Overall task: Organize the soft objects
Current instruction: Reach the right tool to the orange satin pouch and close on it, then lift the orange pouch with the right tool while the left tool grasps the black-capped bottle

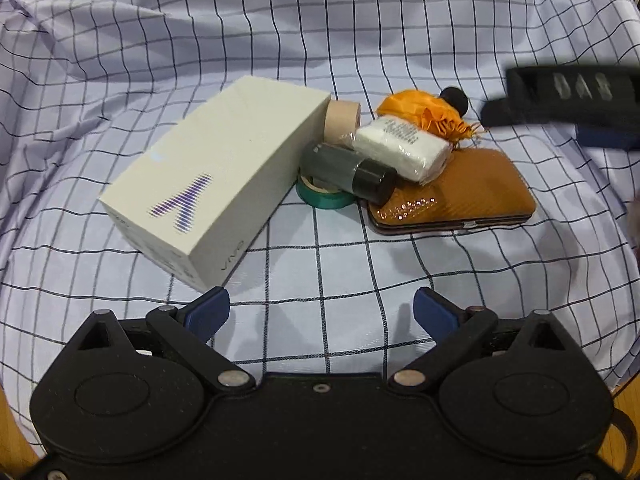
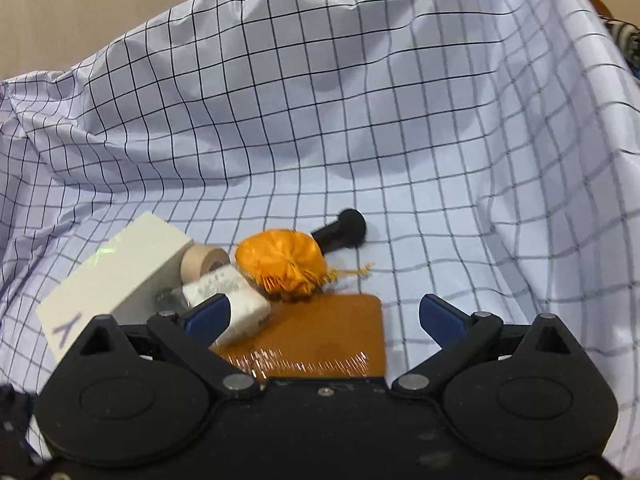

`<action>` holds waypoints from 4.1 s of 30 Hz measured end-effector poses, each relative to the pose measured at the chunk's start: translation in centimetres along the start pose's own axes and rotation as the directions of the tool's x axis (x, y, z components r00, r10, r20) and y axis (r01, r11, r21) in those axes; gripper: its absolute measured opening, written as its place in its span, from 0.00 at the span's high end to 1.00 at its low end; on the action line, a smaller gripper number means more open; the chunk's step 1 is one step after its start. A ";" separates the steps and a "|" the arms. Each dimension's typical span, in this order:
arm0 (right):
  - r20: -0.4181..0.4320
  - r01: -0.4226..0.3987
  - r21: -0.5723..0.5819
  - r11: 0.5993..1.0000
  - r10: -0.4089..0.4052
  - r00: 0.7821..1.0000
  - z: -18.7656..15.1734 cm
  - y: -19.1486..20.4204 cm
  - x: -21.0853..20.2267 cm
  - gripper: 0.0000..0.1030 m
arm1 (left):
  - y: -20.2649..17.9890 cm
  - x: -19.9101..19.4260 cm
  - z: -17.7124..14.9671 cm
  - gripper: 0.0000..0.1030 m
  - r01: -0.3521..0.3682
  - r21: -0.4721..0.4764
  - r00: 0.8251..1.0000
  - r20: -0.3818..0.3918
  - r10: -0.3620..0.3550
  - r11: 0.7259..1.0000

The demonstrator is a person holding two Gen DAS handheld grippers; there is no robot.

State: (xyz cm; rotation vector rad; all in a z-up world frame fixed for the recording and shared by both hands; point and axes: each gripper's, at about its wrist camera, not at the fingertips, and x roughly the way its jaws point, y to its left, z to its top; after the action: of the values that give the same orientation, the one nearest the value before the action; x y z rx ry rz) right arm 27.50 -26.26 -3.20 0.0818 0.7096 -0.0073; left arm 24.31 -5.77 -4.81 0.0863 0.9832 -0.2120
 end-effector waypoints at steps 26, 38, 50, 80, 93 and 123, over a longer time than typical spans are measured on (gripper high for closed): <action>-0.126 -0.033 -0.052 0.998 0.026 0.992 2.9 2.9 10.8 0.26 | -0.8 3.4 0.3 0.02 0.037 0.009 0.997 -0.075 -0.036 0.999; -0.107 0.065 0.005 0.998 -0.064 0.992 3.8 0.2 10.4 0.45 | -1.0 3.5 0.2 0.02 0.036 0.008 0.997 -0.073 -0.036 0.999; 0.065 0.285 -0.110 0.952 -0.279 0.958 0.8 -1.8 10.9 0.40 | -1.0 3.6 0.2 0.02 0.030 0.006 0.997 -0.072 -0.029 1.000; 0.142 0.130 0.015 0.991 -0.131 0.981 -1.2 -5.6 10.0 0.38 | -2.2 -3.1 5.9 0.06 0.068 -0.004 0.991 0.115 -0.067 0.998; 0.136 0.139 0.015 0.990 -0.140 0.981 -1.3 -5.6 10.3 0.35 | -8.7 2.3 16.1 0.06 0.112 0.035 0.988 0.103 -0.115 0.993; 0.115 0.169 0.002 0.986 -0.168 0.979 -1.9 -5.4 11.1 0.35 | -18.5 16.3 20.9 0.06 0.167 0.241 0.972 -0.205 -0.118 0.956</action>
State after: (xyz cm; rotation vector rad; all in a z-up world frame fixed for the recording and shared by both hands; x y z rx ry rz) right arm 34.53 -31.22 -12.25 0.0129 0.6001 -0.1707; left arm 46.11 -29.58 -6.33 0.2775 1.1488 -0.4721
